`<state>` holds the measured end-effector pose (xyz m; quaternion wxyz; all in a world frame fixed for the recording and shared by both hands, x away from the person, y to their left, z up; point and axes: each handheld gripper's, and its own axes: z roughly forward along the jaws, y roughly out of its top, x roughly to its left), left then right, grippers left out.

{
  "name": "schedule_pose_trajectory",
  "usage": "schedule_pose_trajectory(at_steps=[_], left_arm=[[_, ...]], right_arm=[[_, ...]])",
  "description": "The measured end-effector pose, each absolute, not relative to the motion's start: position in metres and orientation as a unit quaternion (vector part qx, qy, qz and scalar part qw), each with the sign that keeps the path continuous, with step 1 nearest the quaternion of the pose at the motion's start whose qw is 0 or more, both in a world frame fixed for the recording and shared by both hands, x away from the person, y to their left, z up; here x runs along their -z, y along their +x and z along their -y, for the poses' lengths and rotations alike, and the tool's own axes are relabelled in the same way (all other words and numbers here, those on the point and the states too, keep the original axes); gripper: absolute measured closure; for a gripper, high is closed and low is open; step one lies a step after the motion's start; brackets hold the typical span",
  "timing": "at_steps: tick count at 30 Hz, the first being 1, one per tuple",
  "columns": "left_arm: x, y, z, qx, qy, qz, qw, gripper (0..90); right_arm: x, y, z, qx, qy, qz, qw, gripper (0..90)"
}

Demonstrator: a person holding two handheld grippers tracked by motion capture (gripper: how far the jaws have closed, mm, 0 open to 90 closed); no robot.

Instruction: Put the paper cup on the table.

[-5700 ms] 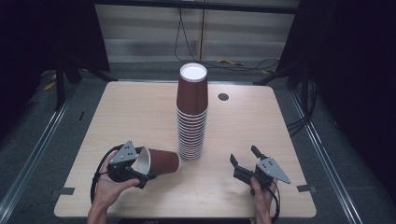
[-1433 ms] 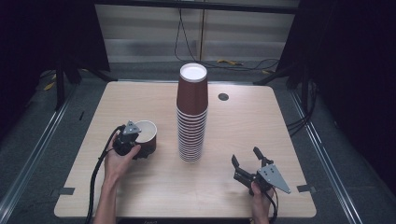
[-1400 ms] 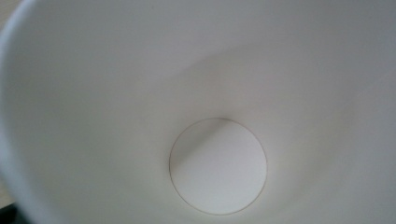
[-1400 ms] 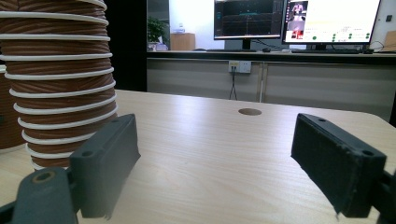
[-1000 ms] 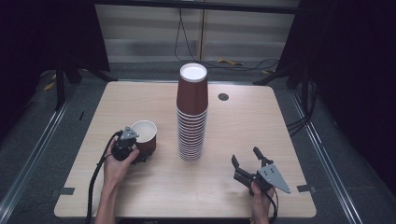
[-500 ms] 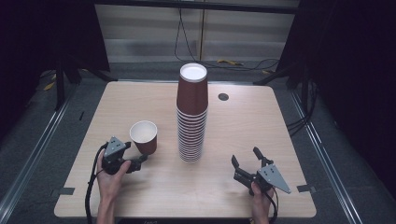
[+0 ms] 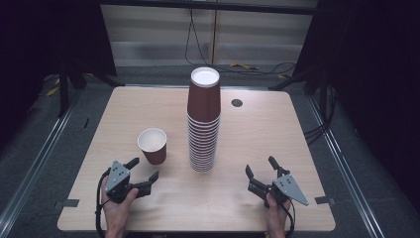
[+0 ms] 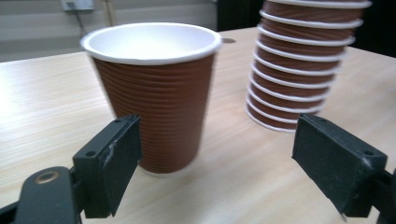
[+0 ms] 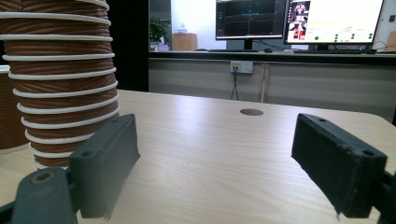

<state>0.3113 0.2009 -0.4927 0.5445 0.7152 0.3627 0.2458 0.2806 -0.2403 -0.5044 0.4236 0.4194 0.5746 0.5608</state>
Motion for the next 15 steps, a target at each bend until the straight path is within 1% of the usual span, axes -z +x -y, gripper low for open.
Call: schedule_pose_trajectory(at_steps=[8,12,14,15], left_arm=[[0.5,0.3,-0.179,-0.252,0.708,-0.354,0.557,15.6],[0.504,0.296,-0.17,-0.267,0.706,-0.353,0.553,15.6],[0.507,0.296,-0.168,-0.26,0.701,-0.351,0.565,15.6],[0.508,0.295,-0.166,-0.264,0.698,-0.351,0.566,15.7]], right_arm=[[0.504,0.28,0.24,-0.561,0.42,-0.575,0.422,14.3],[0.504,0.28,0.24,-0.561,0.419,-0.575,0.422,14.3],[0.504,0.28,0.24,-0.562,0.419,-0.575,0.422,14.2],[0.504,0.281,0.24,-0.561,0.419,-0.575,0.423,14.2]])
